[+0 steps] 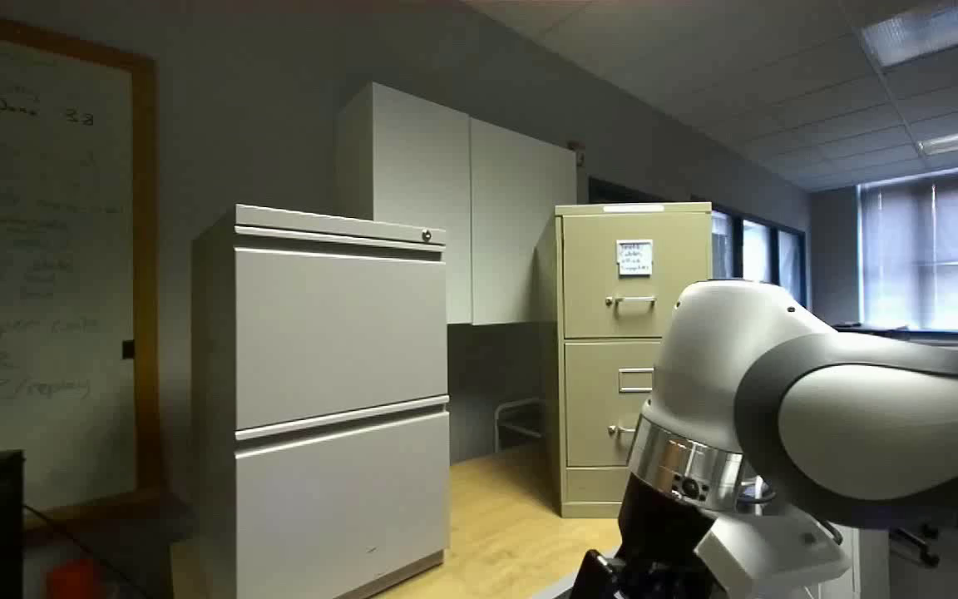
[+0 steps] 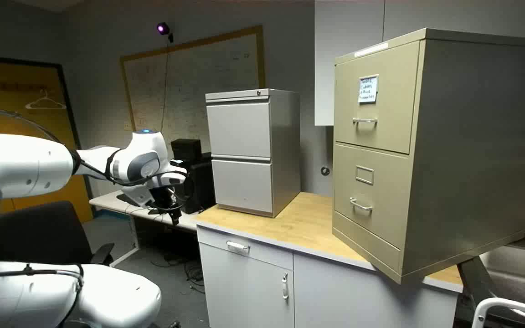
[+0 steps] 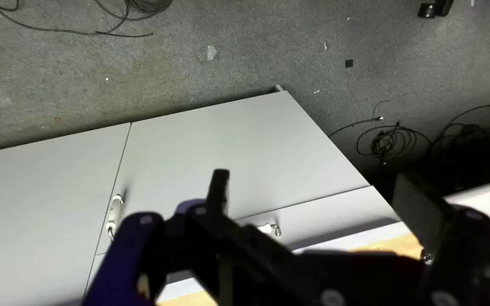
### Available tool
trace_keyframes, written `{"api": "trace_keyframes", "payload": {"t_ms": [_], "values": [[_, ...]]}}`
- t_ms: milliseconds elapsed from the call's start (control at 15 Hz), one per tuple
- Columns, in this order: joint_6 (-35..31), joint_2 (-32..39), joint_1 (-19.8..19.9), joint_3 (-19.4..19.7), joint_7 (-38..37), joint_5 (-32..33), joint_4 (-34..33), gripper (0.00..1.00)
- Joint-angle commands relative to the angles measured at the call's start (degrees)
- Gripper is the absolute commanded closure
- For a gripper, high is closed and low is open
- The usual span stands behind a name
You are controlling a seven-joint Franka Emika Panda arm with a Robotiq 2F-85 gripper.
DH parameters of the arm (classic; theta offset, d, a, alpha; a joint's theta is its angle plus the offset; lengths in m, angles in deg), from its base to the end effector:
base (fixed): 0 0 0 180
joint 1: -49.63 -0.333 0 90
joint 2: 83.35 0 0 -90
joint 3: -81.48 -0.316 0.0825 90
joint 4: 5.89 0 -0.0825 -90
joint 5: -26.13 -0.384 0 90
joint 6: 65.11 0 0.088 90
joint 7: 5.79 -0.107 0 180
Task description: Open the bottom drawer of the file cabinet to the right
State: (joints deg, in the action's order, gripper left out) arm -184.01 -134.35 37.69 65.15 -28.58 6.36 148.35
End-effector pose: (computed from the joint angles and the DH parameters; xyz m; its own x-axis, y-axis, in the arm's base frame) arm 0.2722 0.1712 0.4977 0.9741 -0.1240 0.1892 -0.0847 -0.9755 -0.2032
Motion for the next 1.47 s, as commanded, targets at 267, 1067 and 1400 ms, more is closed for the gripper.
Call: {"api": "trace_keyframes", "payload": {"t_ms": [267, 1067, 1400], "values": [[0.2, 0.0, 0.3, -0.1, 0.2, -0.1, -0.2, 0.0], [-1.1, 4.2, 2.3, 0.0, 2.2, 3.1, -1.8, 0.0], [-1.8, 9.1, 7.3, 0.6, 4.3, 13.3, -5.5, 0.0]]}}
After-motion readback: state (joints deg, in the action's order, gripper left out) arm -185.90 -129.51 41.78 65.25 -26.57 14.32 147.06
